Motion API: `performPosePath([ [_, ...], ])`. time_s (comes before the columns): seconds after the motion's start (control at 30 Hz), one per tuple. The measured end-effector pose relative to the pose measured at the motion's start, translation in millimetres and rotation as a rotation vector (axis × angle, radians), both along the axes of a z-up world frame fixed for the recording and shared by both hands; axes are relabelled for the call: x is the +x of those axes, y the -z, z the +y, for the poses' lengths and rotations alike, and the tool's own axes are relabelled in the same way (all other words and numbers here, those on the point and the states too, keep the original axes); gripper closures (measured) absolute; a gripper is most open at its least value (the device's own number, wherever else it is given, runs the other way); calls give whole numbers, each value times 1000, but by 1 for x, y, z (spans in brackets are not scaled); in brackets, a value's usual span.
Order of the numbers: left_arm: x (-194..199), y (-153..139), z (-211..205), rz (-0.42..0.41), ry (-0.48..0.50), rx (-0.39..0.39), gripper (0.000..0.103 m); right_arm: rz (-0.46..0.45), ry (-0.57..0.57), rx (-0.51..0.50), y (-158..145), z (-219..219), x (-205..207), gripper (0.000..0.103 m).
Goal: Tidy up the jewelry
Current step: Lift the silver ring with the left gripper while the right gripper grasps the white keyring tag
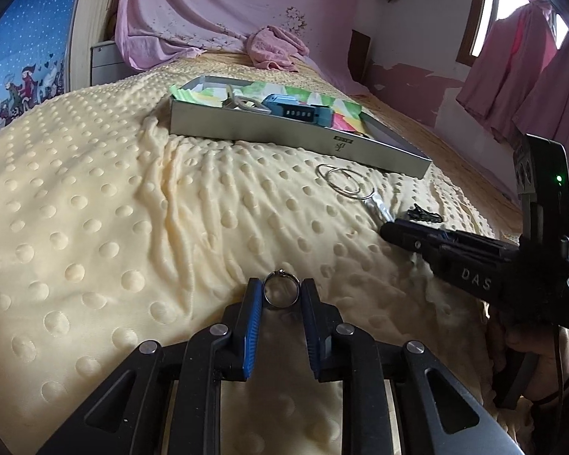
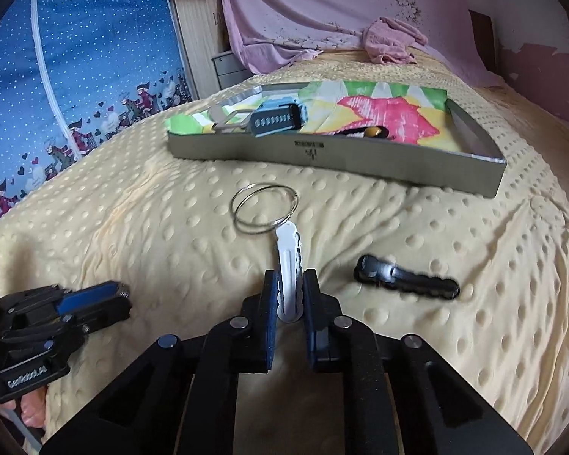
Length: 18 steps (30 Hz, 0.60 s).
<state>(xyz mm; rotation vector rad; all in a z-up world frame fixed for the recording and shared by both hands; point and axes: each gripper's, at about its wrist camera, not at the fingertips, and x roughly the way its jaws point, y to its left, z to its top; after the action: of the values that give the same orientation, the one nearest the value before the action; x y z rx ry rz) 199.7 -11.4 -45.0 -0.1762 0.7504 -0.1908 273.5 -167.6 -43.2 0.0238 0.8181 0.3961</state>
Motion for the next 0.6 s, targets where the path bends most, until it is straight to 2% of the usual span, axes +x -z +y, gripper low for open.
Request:
performPosePath([
  [0.23,0,-13,-9,-47,26,-22,83,3,1,67,-5,-11,-22,92],
  [0.43,11,-30,-21,-96,51,-41,83,-64,64,155,-18,-37,-38,92],
  [0.6,34,-48,-33,-150,75,-65,83,-109,119,190,-24,-52,-30,92],
])
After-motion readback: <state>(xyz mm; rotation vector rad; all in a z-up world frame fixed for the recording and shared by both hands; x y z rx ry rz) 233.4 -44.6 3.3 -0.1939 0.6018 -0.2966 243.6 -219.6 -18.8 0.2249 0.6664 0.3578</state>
